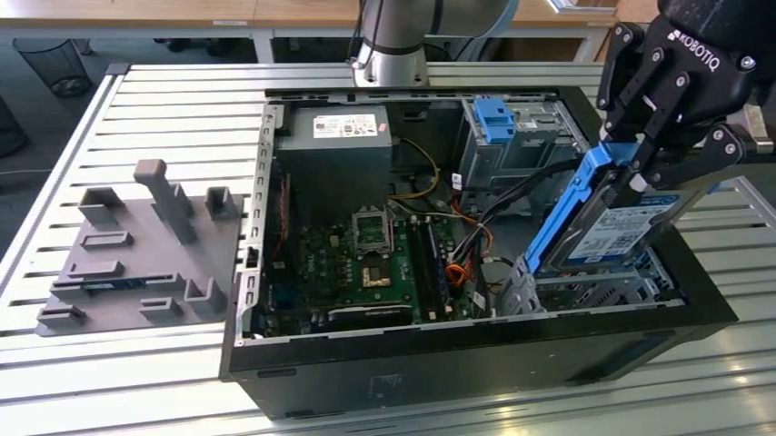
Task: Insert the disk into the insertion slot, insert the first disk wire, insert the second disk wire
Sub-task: 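Insert the disk into the insertion slot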
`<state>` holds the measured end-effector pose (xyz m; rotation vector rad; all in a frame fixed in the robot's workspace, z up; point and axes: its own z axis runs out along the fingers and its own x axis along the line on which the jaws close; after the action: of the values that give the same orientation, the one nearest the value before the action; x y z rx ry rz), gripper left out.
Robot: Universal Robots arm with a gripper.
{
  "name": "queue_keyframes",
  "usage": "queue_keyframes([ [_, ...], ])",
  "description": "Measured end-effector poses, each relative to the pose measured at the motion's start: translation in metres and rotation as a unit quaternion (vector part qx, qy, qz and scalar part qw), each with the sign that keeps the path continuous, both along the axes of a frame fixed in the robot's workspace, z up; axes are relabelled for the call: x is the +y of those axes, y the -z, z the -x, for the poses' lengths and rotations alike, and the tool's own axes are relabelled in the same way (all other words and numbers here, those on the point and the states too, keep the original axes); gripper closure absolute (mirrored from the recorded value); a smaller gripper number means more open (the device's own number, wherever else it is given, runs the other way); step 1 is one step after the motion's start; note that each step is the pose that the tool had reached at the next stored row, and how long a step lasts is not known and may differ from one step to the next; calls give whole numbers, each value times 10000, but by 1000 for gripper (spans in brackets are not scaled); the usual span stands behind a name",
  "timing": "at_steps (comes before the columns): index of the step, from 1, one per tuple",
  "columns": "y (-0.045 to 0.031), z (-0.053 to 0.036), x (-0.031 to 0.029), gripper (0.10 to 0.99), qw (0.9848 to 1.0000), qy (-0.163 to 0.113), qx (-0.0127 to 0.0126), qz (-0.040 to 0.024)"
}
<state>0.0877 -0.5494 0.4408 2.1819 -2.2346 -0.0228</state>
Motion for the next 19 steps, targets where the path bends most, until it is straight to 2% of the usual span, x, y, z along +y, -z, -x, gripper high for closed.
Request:
queue_keyframes([
  [19, 89, 0, 5, 722, 10000, 0, 0, 1],
])
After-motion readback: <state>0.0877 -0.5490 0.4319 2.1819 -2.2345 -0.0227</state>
